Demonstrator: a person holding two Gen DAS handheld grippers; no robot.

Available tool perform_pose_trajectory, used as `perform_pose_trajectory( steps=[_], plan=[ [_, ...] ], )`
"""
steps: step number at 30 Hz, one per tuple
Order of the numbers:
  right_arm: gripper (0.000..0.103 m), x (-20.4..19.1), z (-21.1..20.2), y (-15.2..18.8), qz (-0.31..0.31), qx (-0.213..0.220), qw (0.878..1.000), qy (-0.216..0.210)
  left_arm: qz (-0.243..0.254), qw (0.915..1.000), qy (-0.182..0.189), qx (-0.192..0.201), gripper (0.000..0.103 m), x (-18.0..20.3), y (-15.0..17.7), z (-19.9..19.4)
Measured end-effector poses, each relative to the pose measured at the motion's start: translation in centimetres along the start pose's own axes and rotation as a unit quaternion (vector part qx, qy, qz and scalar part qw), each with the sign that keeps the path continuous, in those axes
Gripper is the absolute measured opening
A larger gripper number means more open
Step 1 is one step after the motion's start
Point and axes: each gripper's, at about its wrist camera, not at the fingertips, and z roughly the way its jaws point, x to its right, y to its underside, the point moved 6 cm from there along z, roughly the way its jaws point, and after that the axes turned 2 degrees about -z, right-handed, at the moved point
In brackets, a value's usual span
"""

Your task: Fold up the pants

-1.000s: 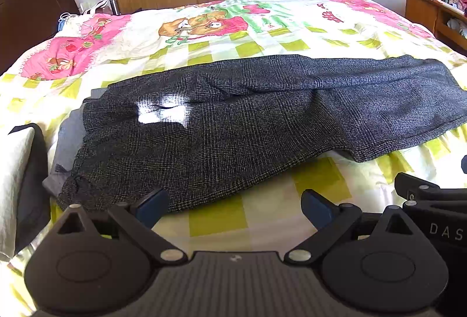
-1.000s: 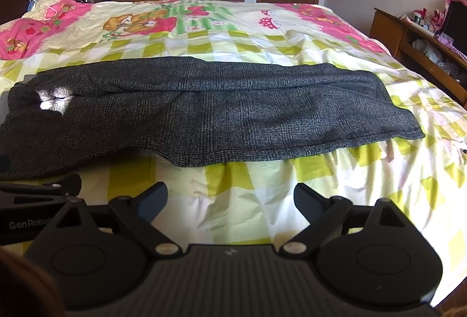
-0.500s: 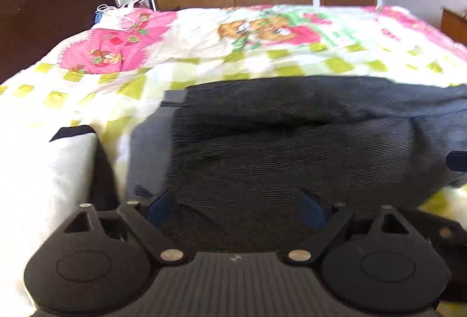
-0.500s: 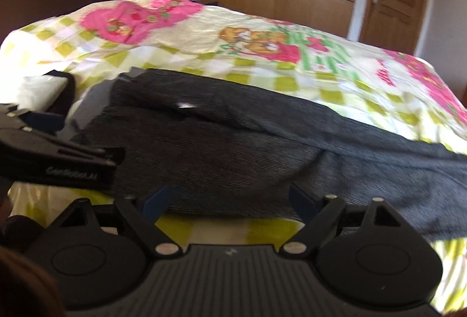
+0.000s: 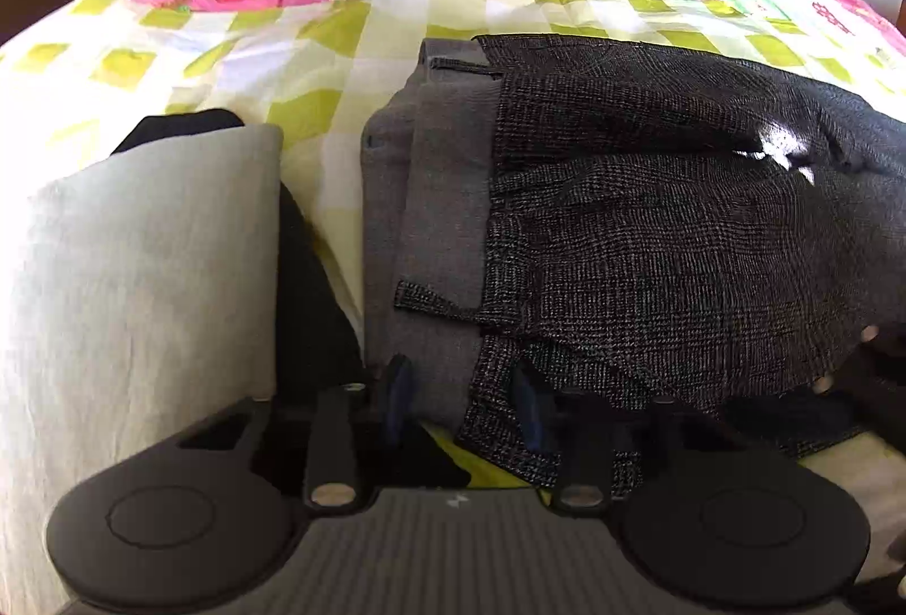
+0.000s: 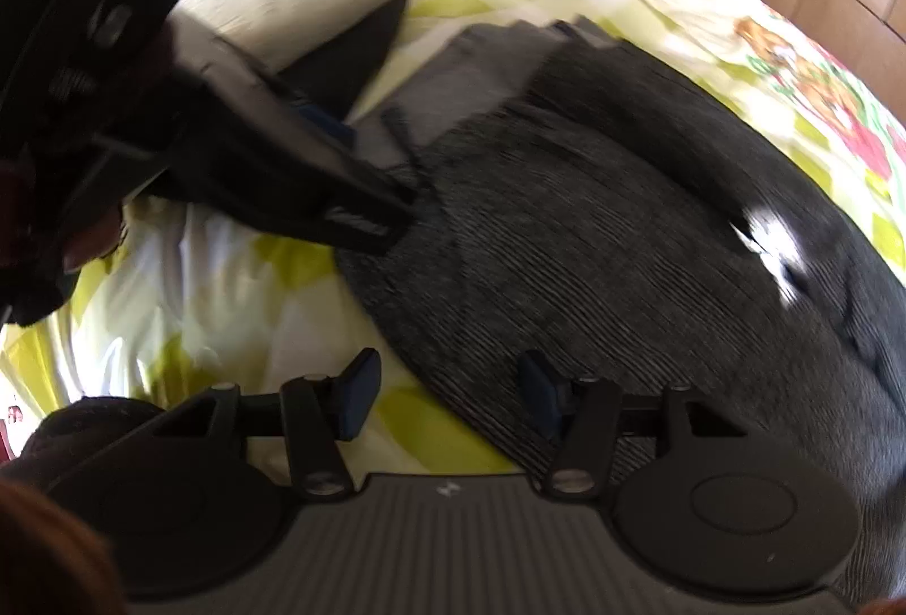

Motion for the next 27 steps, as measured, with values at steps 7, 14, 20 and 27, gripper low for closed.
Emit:
perform_pose_trajectory(
  steps=[7, 14, 20, 27],
  plan=[
    [0.057, -2.9, 0.0, -0.4, 0.029, -0.002, 0.997, -0.077, -0.009, 0.999, -0.039, -0.019, 0.051, -1.8, 1.8, -1.4],
    [0.045, 2.8, -5.8, 2.3, 0.115, 0.048, 0.989, -0.081, 0.021, 0.9975, -0.064, 0.019, 0.051, 2.3, 1.8, -5.9],
    [0.048, 16.5, -13.6, 12.6, 0.252, 0.068, 0.962, 0.084, 0.063, 0.9952, 0.013, 0.074, 0.055, 11.9, -0.8, -7.9],
    [0.051, 29.3, -23.1, 32.0, 0.47, 0.04, 0.851, 0.23, 0.149, 0.9767, 0.144, 0.056, 0.057, 27.9, -1.1, -6.1]
  ],
)
